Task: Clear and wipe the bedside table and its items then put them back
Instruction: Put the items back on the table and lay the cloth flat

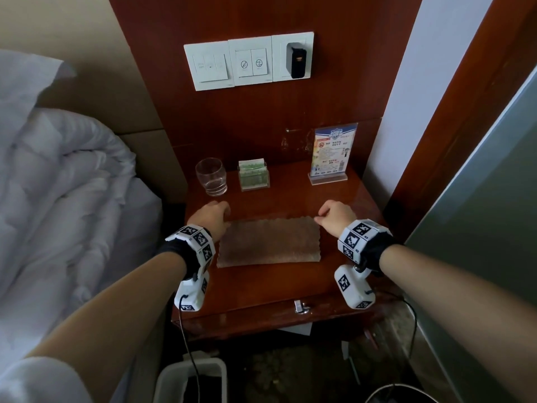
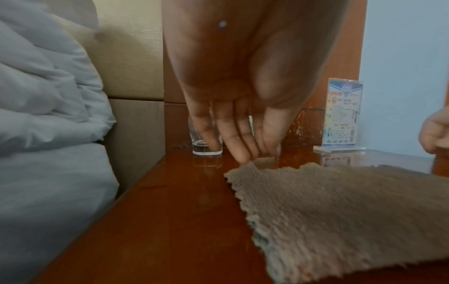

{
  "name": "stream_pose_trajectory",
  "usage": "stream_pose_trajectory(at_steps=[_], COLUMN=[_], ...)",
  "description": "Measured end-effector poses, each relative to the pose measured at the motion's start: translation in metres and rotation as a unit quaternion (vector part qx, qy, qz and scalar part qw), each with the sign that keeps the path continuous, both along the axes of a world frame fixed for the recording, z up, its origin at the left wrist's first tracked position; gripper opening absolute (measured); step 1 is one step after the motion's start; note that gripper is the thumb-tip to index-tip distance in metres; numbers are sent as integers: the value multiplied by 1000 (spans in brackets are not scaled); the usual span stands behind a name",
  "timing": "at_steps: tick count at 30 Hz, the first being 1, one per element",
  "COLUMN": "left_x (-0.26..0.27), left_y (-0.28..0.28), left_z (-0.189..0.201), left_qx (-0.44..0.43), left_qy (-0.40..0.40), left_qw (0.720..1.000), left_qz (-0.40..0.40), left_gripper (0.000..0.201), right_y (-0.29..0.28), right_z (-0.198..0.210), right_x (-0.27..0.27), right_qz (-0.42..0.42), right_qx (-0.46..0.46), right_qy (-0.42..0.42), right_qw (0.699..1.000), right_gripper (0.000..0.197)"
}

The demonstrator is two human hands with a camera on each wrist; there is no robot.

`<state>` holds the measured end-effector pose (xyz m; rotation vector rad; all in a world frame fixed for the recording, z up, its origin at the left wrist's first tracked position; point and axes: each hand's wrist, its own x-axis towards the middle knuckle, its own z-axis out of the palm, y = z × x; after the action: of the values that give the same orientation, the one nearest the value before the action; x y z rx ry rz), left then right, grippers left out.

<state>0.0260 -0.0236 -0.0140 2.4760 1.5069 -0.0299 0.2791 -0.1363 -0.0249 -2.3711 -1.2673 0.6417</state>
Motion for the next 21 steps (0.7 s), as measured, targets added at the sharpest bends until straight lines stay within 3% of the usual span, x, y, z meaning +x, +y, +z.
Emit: stream_pose_trajectory(at_steps=[4, 9, 15, 21], left_x=[1, -4, -14, -28], left_y=[-6, -15, -20, -25], left_z=[-2, -12, -19, -24], left_qx=[-68, -99, -90, -86], left_qy=[26, 117, 82, 59], left_qw=[996, 983, 988, 990], left_qz=[-45, -104, -98, -93], left_gripper=[13, 52, 56, 57], right_y=[-2, -12, -13, -8], right_z=[12, 22, 18, 15], right_x=[-2, -10, -21, -34], right_qz=[10, 17, 12, -21], right_qx=[-90, -211, -228, -272], right_qy=[-5, 81, 108, 99], right_qw=[996, 974, 968, 957], right_gripper=[30, 30, 47, 32])
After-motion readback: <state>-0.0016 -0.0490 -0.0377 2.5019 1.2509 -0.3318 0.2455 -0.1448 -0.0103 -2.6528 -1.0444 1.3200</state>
